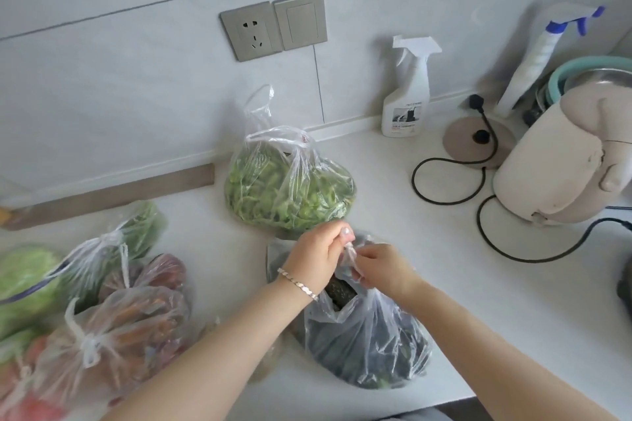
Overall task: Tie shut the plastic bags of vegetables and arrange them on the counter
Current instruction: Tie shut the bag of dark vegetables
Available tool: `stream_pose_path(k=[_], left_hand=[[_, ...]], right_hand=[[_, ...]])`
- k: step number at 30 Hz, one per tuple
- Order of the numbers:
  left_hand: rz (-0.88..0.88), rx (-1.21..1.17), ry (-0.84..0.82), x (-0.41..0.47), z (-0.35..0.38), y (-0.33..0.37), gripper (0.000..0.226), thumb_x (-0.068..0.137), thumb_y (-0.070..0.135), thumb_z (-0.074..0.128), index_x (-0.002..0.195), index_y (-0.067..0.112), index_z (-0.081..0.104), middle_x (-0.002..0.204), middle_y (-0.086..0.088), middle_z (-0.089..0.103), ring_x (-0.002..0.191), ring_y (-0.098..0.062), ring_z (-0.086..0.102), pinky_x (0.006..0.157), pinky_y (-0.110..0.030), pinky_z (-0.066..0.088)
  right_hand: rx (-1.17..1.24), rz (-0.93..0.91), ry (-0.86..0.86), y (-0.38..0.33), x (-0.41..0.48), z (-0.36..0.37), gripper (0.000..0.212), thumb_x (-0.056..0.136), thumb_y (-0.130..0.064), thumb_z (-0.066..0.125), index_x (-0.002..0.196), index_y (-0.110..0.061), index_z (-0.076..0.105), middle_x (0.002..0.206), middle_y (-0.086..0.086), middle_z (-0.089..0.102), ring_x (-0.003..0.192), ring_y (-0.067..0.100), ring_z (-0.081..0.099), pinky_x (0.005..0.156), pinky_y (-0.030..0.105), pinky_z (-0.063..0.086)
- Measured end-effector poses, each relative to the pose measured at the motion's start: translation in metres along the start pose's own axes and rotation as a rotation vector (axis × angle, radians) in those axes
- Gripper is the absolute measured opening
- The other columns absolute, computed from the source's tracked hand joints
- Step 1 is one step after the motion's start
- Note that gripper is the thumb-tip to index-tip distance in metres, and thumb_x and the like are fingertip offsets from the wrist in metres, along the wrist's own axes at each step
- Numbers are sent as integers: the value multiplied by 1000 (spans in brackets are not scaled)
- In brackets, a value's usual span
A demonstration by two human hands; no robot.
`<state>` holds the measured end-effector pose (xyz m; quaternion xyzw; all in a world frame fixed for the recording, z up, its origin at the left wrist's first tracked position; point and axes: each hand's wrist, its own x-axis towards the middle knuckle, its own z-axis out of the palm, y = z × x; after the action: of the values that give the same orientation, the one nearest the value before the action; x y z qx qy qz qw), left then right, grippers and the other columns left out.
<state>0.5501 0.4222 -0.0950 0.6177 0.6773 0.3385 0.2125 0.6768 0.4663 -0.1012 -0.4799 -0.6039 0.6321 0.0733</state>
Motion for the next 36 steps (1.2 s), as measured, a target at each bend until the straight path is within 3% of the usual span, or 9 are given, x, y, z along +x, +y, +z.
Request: stream_pose_path(k=[4,9,12,14,17,21,25,30,36], left_hand=[[-88,-36,-120,11,0,-10,18,91,12,48,82,1,59,72,0,60,63,-11,50,61,-10,37],[-351,-199,-238,11,12,-13,16,91,18,51,75,15,53,69,4,56,63,-8,51,57,-9,40],[-462,-295,-235,5,16,-12,20,89,16,53,68,14,54,60,5,56,53,-4,52,56,-13,45],[-528,-424,-228,1,17,-12,29,87,11,54,59,17,52,51,7,56,45,-3,50,57,-18,47],[-588,-501,-192,-3,14,-11,29,86,13,57,58,18,53,44,9,58,44,-3,53,62,-26,51],[-612,-460,-100,-2,8,-9,26,89,18,52,64,18,57,62,-6,62,50,-10,56,67,-37,52],[-553,-347,88,5,-3,3,32,95,27,42,75,9,59,67,-2,61,58,-13,51,55,-13,42],[-639,-1086,168,23,-30,33,39,95,11,40,56,9,45,46,3,59,52,-14,63,64,-30,52],[-827,-1464,208,5,-30,40,37,96,17,38,60,10,42,51,-1,51,47,-13,54,72,-34,52]], right_hand=[[257,-59,-366,8,-11,-7,17,68,-11,52,75,4,56,64,2,50,60,12,45,69,19,43],[47,-54,124,24,-10,1,23,74,-3,67,56,-13,59,46,-10,49,48,8,39,47,10,33],[137,-81,391,29,-10,11,18,76,-3,69,70,-14,57,62,0,57,43,9,47,42,13,37],[273,-178,427,25,-14,16,15,80,-2,66,85,-14,58,65,2,62,41,8,55,42,17,45],[-2,-376,435,24,-17,15,10,86,-17,60,79,-16,67,53,0,63,43,7,57,54,8,43],[9,-360,446,24,-17,12,25,92,-20,47,73,-20,63,77,2,65,68,5,61,64,10,46],[365,-321,420,9,-19,4,35,95,-19,41,70,1,56,75,5,53,63,2,50,63,7,39],[727,-426,219,-30,-24,-14,44,82,-19,51,47,4,38,53,18,30,56,25,40,72,38,42],[673,-416,239,-44,-21,-21,44,73,-13,46,33,-18,29,36,-7,26,41,15,29,57,35,34]])
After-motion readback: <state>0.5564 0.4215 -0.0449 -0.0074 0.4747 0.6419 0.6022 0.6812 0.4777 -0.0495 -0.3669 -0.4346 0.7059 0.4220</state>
